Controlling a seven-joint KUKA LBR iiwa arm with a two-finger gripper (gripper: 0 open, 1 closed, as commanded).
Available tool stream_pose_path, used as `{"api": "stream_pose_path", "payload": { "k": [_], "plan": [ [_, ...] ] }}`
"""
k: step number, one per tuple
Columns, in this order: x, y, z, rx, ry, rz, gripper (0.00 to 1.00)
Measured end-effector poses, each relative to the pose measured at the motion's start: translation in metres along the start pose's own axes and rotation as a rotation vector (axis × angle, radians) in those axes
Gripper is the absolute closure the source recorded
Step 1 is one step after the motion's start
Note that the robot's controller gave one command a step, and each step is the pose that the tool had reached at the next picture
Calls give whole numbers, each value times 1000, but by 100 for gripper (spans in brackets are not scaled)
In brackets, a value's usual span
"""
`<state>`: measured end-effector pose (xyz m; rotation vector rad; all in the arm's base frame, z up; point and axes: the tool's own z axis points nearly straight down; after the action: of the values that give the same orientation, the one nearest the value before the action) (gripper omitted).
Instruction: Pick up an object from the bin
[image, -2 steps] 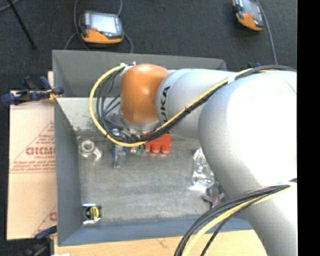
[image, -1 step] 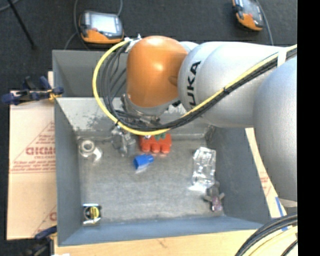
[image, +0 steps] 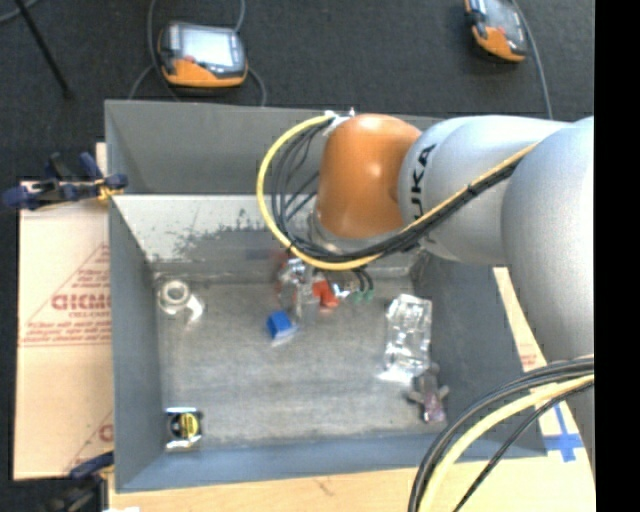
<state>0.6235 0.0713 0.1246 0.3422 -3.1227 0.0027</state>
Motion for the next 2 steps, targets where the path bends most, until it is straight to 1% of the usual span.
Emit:
{"api": "stream_pose_path", "payload": {
  "k": [1,2],
  "plan": [
    [-1,3,-3,-1,-5,-3,0],
    [11,-16,57,0,1,-69,0]
  ]
}}
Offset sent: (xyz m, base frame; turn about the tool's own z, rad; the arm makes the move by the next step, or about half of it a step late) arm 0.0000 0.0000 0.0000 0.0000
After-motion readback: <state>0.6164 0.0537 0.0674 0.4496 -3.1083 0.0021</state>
